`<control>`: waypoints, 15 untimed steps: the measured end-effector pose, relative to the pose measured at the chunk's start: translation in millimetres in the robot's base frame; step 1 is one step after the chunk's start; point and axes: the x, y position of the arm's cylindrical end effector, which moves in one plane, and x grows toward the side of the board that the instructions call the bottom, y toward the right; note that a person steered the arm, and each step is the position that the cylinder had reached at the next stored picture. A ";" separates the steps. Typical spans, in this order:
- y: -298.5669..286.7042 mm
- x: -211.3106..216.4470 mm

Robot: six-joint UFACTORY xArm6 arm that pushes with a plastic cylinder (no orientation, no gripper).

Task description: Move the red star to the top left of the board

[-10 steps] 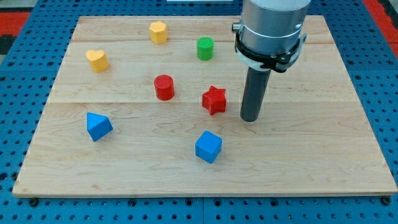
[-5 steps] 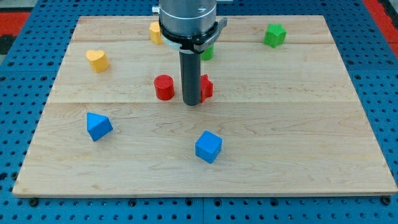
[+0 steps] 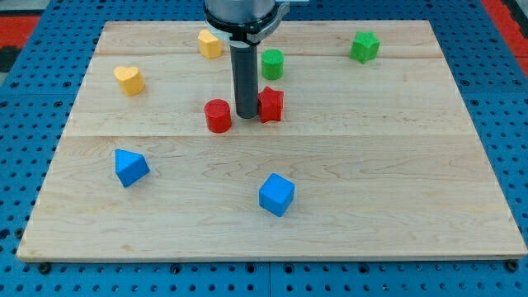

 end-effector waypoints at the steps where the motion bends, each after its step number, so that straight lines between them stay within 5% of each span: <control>1: 36.3 31.3; 3: 63.7 7.9; 5: -19.6 -11.5; 8: 37.6 -14.2; 11: -132.1 -95.8; 15: -164.2 -141.3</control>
